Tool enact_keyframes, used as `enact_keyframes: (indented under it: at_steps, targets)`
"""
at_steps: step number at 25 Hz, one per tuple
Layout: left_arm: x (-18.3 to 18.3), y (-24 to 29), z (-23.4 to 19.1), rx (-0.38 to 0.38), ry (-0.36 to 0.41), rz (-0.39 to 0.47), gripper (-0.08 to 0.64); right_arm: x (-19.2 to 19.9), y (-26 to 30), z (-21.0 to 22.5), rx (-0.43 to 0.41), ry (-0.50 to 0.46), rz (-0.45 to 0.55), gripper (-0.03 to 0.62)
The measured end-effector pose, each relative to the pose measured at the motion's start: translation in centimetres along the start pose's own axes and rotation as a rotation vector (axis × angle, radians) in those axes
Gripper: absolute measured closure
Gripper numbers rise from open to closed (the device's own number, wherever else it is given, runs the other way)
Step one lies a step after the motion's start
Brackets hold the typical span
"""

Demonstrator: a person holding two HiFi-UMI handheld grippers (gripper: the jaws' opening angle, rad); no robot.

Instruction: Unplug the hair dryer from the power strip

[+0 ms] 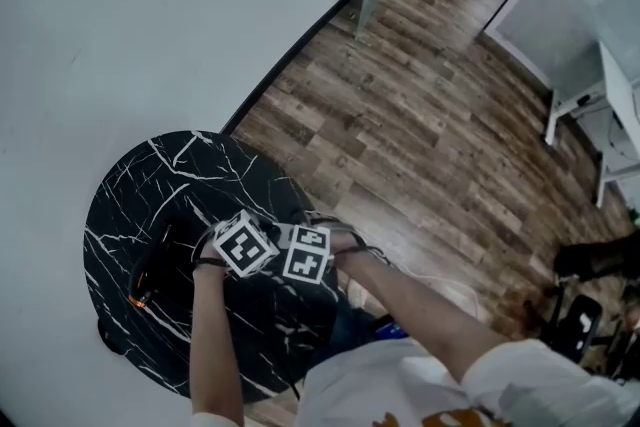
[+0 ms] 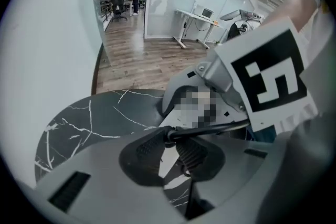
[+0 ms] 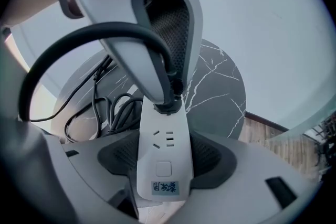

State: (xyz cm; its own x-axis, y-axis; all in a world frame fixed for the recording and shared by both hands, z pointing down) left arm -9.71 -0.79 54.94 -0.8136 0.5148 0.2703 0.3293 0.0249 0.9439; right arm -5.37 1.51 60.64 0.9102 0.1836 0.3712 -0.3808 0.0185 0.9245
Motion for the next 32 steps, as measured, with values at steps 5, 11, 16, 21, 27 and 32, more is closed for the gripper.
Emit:
enact_keyframes:
  at_steps: [5,11,16,21,27,32]
  targets:
    - [1.0,0.6,0.7,-0.062,-0.004,-0.019,0.499,-0.1,0.0,-0.2,0.0,-0.019,-0.015,0.322]
    - [-0.3,-0.1,-0.4,0.059,0.015,-0.039,0.497,-0.1,0.0,0.0,-0.001,-0.005,-0.017,0.322]
    - [1.2,-0.5,1.4,-0.077,0.039,-0.022,0.5,0.0,0.0,-0.2,0.0,-0.018,-0.009,0.322]
    - [1.6,-0.9,0.6,-0.009,0.017,-0.017,0.503,0.3,0.0,-0.2,0.004,0.001,-0.013,0.322]
    - [1.4,-0.9,0.7,-0.044,0.002,0.011,0.503,0.2,0.0,0.0,0.006,0.003,0.001,0.322]
    - [1.5,-1.9,0.5,-0.108,-0.003,0.048,0.503,0.0,-0.2,0.0,-0.002,-0.003,0.0,0.322]
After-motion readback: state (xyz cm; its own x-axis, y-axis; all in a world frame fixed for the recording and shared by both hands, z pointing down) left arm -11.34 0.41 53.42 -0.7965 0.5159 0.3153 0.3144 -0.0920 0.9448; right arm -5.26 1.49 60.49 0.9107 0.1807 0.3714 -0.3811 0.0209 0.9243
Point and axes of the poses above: the fingertips, and each gripper's own axes: y forward along the fingers, z to its right, x out of its underside, the point moved 4 cm from there along -y, backward along the fingers, and after that the axes turned 2 degrees about y, right-handed, at the moved point
